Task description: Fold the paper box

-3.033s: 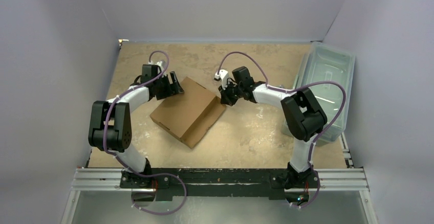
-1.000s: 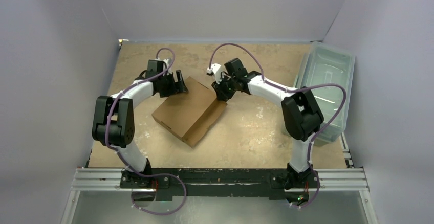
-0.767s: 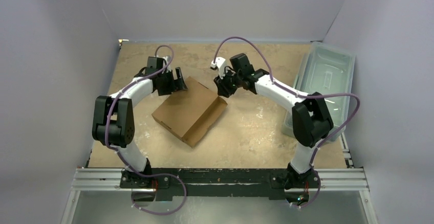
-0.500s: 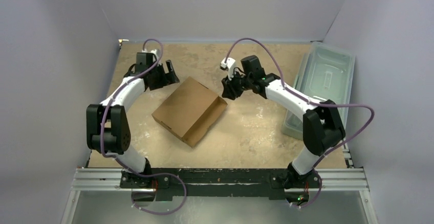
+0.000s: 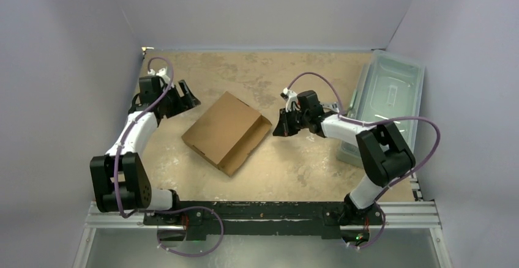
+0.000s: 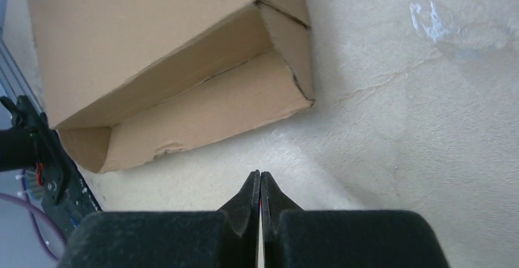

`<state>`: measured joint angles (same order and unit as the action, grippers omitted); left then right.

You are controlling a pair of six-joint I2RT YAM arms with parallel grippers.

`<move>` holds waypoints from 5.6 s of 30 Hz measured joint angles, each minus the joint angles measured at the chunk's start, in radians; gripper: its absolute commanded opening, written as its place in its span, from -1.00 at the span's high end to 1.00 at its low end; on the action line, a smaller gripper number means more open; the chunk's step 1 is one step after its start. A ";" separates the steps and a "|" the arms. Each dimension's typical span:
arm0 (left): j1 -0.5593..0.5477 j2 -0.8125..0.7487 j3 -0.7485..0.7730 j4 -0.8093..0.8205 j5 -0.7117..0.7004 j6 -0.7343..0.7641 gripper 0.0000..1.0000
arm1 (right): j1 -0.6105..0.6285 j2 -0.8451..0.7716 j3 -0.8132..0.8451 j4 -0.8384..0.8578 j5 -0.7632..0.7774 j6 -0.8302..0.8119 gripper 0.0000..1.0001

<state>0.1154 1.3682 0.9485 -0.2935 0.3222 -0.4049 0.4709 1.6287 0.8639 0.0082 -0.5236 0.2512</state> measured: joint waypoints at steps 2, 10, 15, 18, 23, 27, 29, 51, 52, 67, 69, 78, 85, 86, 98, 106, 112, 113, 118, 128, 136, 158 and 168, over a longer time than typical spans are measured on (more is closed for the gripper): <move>0.000 0.020 -0.019 0.005 0.045 0.000 -0.59 | 0.000 0.041 0.000 0.024 0.004 0.042 1.00; 0.000 0.146 -0.026 0.045 0.148 0.030 -0.59 | 0.002 0.186 0.049 0.047 0.003 0.157 1.00; -0.010 0.220 -0.029 0.052 0.201 0.036 -0.37 | 0.021 0.240 0.141 0.037 0.004 0.175 1.00; -0.048 0.250 -0.031 0.056 0.210 0.048 -0.16 | 0.049 0.302 0.275 -0.024 0.013 0.166 1.00; -0.136 0.271 -0.031 0.089 0.203 0.043 0.00 | 0.100 0.398 0.538 -0.212 0.142 0.082 1.00; -0.163 0.266 -0.048 0.139 0.171 0.001 -0.07 | 0.105 0.441 0.653 -0.327 0.246 0.019 1.00; -0.169 0.261 -0.050 0.143 0.154 -0.023 -0.19 | 0.108 0.440 0.658 -0.345 0.281 -0.010 1.00; -0.124 -0.075 -0.244 0.026 0.093 -0.193 -0.25 | 0.154 0.102 0.161 -0.315 0.001 -0.446 1.00; -0.124 -0.087 -0.268 0.021 0.094 -0.204 -0.21 | 0.161 0.110 0.157 -0.306 -0.006 -0.426 1.00; -0.249 -0.237 -0.461 0.207 -0.142 -0.389 0.49 | 0.314 0.309 0.433 -0.497 0.078 -0.013 1.00; -0.262 -0.257 -0.464 0.192 -0.161 -0.409 0.31 | 0.302 0.301 0.436 -0.503 0.136 -0.020 1.00; -0.318 -0.311 -0.364 0.009 -0.147 -0.405 -0.20 | 0.222 0.129 0.274 -0.333 0.243 -0.110 1.00; -0.319 -0.312 -0.341 -0.041 -0.145 -0.396 -0.28 | 0.218 0.073 0.222 -0.270 0.280 -0.129 1.00; -0.319 -0.315 -0.343 -0.052 -0.148 -0.396 -0.28 | 0.215 0.077 0.222 -0.268 0.290 -0.128 1.00; -0.319 -0.312 -0.432 -0.040 -0.090 -0.434 0.46 | 0.312 0.126 0.227 -0.295 0.345 -0.120 1.00; -0.319 -0.312 -0.447 0.010 -0.109 -0.450 0.44 | 0.366 0.153 0.301 -0.429 0.403 -0.109 1.00; -0.333 -0.328 -0.445 -0.011 -0.117 -0.460 0.13 | 0.308 0.164 0.321 -0.429 0.433 -0.129 1.00; -0.336 -0.331 -0.443 -0.019 -0.116 -0.464 0.05 | 0.289 0.162 0.319 -0.416 0.435 -0.137 1.00; -0.345 -0.335 -0.414 -0.056 -0.109 -0.463 -0.09 | 0.225 0.091 0.246 -0.365 0.431 -0.167 1.00; -0.345 -0.348 -0.395 -0.117 -0.050 -0.422 0.36 | 0.238 0.062 0.199 -0.339 0.398 -0.174 1.00; -0.338 -0.323 -0.463 -0.050 0.042 -0.430 0.50 | 0.358 0.166 0.321 -0.449 0.492 -0.180 1.00; -0.180 -0.291 -0.246 -0.077 -0.019 -0.293 -0.58 | -0.005 0.323 0.799 -0.457 0.344 -0.373 1.00; -0.090 0.090 -0.054 0.059 0.009 -0.241 -0.62 | -0.012 0.625 1.085 -0.480 0.291 -0.367 1.00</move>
<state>0.0250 1.4586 0.8948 -0.2348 0.3309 -0.6456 0.4587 2.2536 1.9491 -0.4713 -0.2329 -0.1162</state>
